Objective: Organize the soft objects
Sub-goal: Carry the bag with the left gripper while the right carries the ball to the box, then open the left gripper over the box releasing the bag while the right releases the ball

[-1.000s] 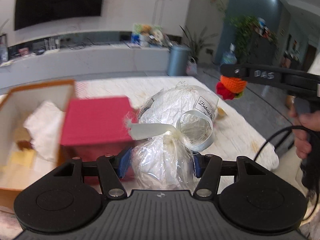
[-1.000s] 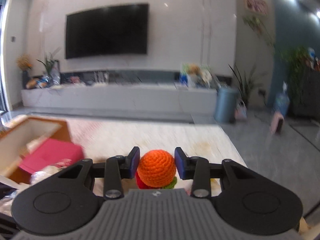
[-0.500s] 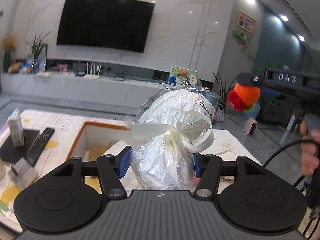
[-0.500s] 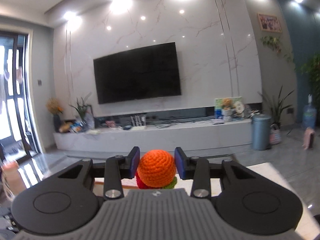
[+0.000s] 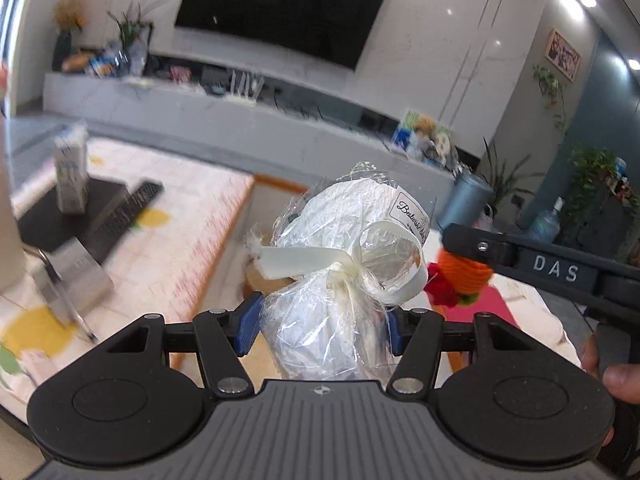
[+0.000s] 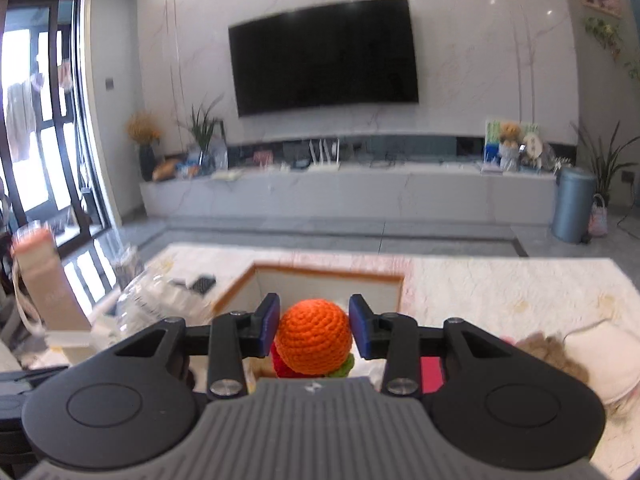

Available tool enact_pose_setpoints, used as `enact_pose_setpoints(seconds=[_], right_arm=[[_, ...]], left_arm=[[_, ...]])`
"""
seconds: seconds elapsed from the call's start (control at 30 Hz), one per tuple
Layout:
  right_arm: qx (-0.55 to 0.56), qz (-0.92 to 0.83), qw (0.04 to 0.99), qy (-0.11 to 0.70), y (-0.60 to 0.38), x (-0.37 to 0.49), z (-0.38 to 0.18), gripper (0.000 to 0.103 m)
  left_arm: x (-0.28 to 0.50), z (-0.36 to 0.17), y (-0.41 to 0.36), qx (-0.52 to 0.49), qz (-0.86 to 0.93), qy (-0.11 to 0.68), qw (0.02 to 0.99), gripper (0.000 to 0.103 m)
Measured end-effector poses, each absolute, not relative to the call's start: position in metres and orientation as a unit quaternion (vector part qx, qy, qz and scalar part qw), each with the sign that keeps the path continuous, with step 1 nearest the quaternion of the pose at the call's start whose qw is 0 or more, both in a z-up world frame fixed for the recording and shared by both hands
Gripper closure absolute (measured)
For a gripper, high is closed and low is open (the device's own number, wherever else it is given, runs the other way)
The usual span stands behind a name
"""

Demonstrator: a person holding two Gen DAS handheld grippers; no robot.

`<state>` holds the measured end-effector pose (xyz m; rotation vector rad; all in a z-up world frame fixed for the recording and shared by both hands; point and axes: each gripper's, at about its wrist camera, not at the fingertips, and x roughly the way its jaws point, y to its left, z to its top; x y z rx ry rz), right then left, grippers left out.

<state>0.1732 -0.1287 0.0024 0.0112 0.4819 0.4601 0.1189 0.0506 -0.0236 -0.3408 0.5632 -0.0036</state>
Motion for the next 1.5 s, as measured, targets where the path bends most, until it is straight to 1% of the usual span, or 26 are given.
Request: enact_pose_setpoints(seconds=[0.1,0.27,0.37,0.53,0.57,0.63,0.7,0.93,1.03,1.1,1.17,1.23,1.37,1.5], right_arm=[[-0.003,0.225,0.945,0.237,-0.122,0.173,-0.013,0.065],[-0.007,0.227,0.942,0.246,-0.125,0.178,-0.035,0.065],[0.023,0.229,0.938,0.26,-0.13,0.187,-0.046,0.065],[0.01,0.227,0.935,0.273,-0.129,0.187,-0.061,0.065],[0.012,0.228,0.934,0.274,-0.129,0.187,-0.063,0.065],[0.021,0.232,0.931,0.282,-0.131,0.187,-0.067,0.065],[0.026,0.233,0.929,0.288,-0.133,0.189,-0.07,0.065],[0.029,0.223,0.928,0.298,-0.138,0.187,-0.071,0.065],[0.027,0.219,0.929,0.297,-0.138,0.186,-0.069,0.065],[0.037,0.221,0.929,0.295,-0.141,0.185,-0.066,0.065],[0.035,0.221,0.93,0.291,-0.14,0.183,-0.064,0.066],[0.029,0.22,0.932,0.288,-0.139,0.181,-0.062,0.073],[0.025,0.216,0.933,0.285,-0.14,0.177,-0.059,0.073],[0.026,0.218,0.932,0.287,-0.14,0.174,-0.058,0.073]], left_arm=[[0.124,-0.037,0.05,-0.169,-0.006,0.279,0.945,0.036],[0.138,-0.059,0.043,-0.141,0.01,0.312,0.94,0.038],[0.139,-0.063,0.032,-0.107,0.022,0.315,0.943,0.038],[0.143,-0.07,0.02,-0.056,0.043,0.325,0.943,0.037],[0.142,-0.071,0.017,-0.045,0.044,0.329,0.942,0.036],[0.142,-0.071,0.014,-0.031,0.04,0.334,0.941,0.03],[0.141,-0.072,0.012,-0.021,0.036,0.338,0.94,0.026],[0.135,-0.064,0.022,-0.073,0.003,0.313,0.947,0.015],[0.131,-0.056,0.032,-0.103,-0.011,0.301,0.948,0.015],[0.129,-0.049,0.032,-0.098,-0.01,0.297,0.95,0.015],[0.126,-0.044,0.031,-0.083,0.003,0.29,0.953,0.012],[0.125,-0.039,0.029,-0.062,0.026,0.285,0.956,0.012],[0.12,-0.027,0.04,-0.073,0.089,0.274,0.955,0.012],[0.115,-0.018,0.053,-0.085,0.096,0.264,0.956,0.012]])
